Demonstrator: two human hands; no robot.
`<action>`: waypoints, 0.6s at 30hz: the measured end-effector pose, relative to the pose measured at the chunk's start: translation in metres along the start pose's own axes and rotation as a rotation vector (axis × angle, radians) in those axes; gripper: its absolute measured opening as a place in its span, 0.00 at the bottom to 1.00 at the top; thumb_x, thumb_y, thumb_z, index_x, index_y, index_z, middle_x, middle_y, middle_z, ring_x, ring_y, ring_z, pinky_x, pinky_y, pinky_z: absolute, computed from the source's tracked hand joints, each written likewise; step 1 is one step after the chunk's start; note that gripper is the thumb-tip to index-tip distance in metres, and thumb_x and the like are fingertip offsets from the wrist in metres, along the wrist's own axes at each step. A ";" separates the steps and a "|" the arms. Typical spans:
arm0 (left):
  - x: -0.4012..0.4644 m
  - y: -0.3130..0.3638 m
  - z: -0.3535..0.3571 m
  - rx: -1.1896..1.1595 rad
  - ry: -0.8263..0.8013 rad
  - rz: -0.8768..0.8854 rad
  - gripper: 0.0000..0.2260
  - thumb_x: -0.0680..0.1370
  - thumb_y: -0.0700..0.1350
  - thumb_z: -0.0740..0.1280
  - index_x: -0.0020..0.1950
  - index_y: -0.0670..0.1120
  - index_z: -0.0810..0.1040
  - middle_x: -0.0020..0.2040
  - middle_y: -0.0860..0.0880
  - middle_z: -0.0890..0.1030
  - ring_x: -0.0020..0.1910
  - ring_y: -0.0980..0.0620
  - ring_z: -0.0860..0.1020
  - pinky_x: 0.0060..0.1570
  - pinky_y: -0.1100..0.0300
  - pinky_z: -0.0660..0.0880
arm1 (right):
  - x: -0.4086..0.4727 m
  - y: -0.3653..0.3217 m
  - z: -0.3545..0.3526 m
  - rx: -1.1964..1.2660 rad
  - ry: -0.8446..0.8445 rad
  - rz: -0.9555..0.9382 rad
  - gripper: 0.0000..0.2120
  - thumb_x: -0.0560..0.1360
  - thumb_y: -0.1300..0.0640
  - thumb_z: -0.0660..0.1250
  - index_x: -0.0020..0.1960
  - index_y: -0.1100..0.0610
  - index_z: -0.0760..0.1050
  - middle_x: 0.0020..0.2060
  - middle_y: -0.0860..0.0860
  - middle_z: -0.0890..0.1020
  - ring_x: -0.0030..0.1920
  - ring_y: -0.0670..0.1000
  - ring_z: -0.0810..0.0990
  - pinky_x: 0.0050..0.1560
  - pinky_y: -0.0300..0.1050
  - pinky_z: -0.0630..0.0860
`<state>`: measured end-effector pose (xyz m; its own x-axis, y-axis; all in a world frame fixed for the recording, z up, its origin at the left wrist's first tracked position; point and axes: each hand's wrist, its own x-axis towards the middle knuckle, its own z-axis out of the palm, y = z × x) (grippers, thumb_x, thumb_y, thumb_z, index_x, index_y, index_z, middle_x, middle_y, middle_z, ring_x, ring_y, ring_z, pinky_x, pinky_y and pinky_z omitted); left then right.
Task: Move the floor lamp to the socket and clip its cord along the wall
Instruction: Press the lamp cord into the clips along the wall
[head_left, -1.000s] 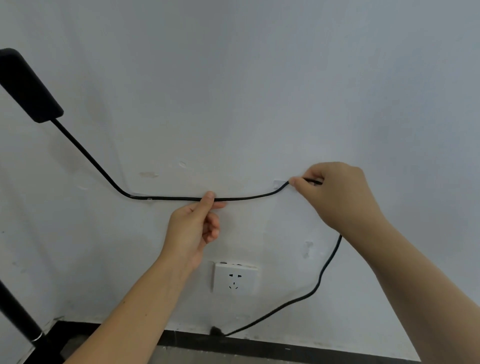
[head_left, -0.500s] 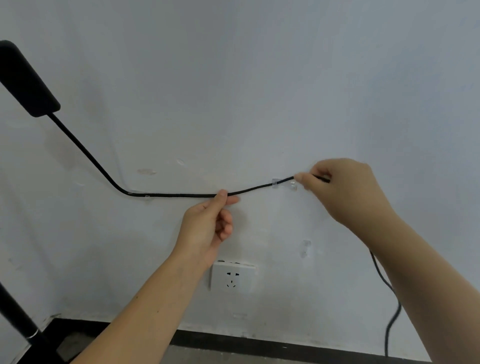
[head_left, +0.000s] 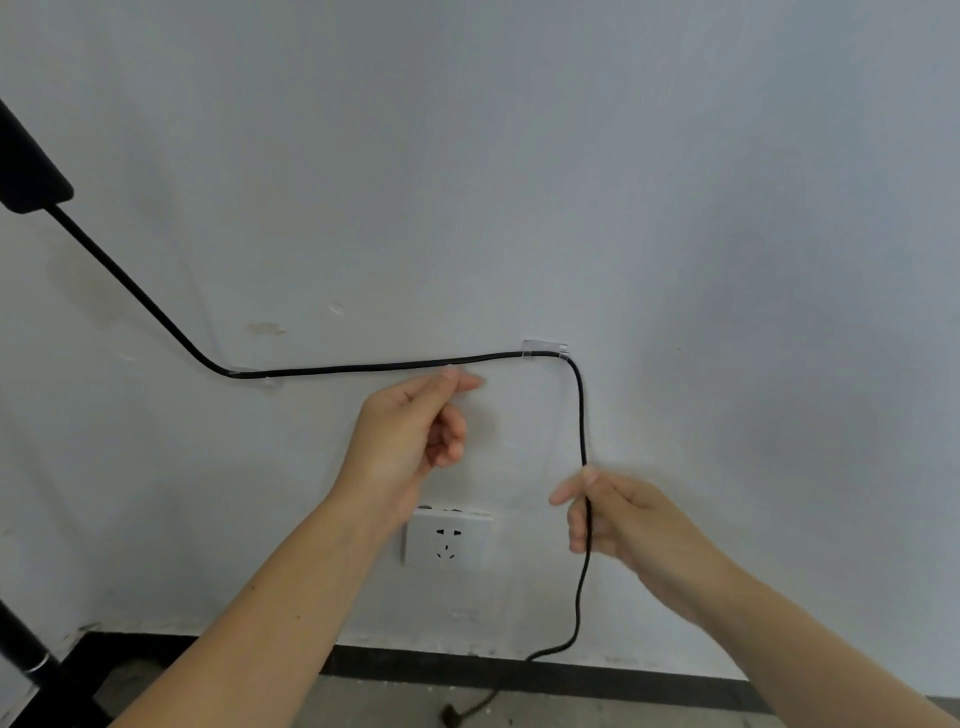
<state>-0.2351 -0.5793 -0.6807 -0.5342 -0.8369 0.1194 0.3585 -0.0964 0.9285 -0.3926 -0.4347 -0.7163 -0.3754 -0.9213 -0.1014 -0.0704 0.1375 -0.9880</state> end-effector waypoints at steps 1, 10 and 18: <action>-0.002 -0.004 0.005 0.051 -0.031 0.010 0.11 0.79 0.44 0.63 0.41 0.46 0.83 0.20 0.52 0.74 0.17 0.57 0.69 0.18 0.68 0.63 | -0.005 0.010 -0.001 0.029 -0.035 0.054 0.19 0.81 0.52 0.55 0.42 0.56 0.81 0.27 0.48 0.77 0.30 0.48 0.77 0.41 0.42 0.79; -0.012 -0.062 0.060 0.587 -0.209 0.041 0.12 0.77 0.45 0.66 0.36 0.40 0.78 0.24 0.49 0.76 0.18 0.54 0.70 0.23 0.64 0.68 | -0.001 0.026 -0.001 -0.027 0.053 0.219 0.18 0.78 0.46 0.61 0.40 0.56 0.82 0.19 0.45 0.66 0.19 0.45 0.61 0.19 0.34 0.58; -0.001 -0.076 0.069 1.202 -0.106 0.341 0.15 0.78 0.52 0.62 0.35 0.46 0.75 0.30 0.47 0.79 0.31 0.47 0.76 0.33 0.56 0.71 | 0.011 0.023 -0.016 -0.237 0.232 0.117 0.20 0.78 0.47 0.60 0.33 0.56 0.78 0.16 0.43 0.64 0.16 0.43 0.60 0.18 0.31 0.60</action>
<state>-0.3141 -0.5338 -0.7271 -0.6310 -0.6694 0.3922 -0.4036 0.7150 0.5709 -0.4132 -0.4358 -0.7388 -0.5918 -0.7909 -0.1559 -0.2173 0.3428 -0.9139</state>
